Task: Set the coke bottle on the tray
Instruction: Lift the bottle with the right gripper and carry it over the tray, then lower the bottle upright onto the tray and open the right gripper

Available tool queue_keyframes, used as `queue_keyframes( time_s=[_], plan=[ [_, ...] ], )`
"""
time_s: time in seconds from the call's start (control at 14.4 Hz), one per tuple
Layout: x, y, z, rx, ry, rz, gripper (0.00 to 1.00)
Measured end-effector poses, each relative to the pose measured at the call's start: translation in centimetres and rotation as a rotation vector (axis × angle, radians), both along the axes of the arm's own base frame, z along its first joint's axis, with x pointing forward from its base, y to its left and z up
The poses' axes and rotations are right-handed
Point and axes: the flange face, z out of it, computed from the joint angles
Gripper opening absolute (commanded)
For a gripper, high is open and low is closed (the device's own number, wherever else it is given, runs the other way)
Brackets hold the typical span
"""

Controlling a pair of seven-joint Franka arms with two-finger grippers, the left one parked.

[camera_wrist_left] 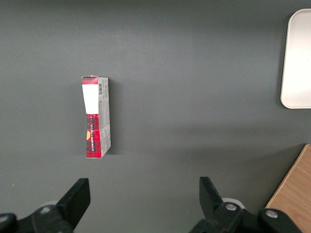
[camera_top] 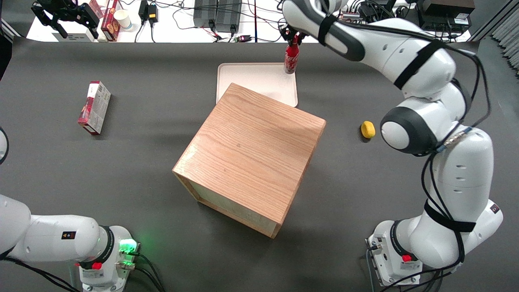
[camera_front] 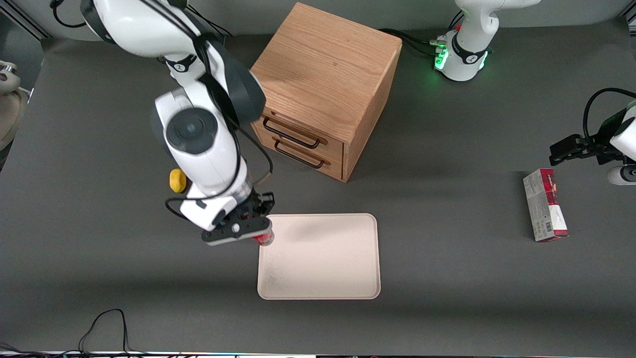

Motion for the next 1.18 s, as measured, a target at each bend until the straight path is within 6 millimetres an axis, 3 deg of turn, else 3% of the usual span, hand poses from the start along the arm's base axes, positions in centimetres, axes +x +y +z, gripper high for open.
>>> queue_keyframes(
  time_s=[0.28,0.63,0.76,1.04,1.11,1.18],
  plan=[
    [2.5,0.4,-6.0,0.027,-0.053,-0.004,0.00],
    [4.0,-0.6,-11.2,0.026,-0.045,-0.018,0.00],
    [4.1,-0.5,-12.7,0.025,-0.041,-0.018,0.00],
    [4.1,-0.4,-12.9,0.028,-0.044,-0.018,0.00],
    [4.1,-0.4,-12.9,0.028,-0.044,-0.018,0.09],
    [4.1,-0.3,-12.9,0.028,-0.044,-0.018,0.54]
  ],
)
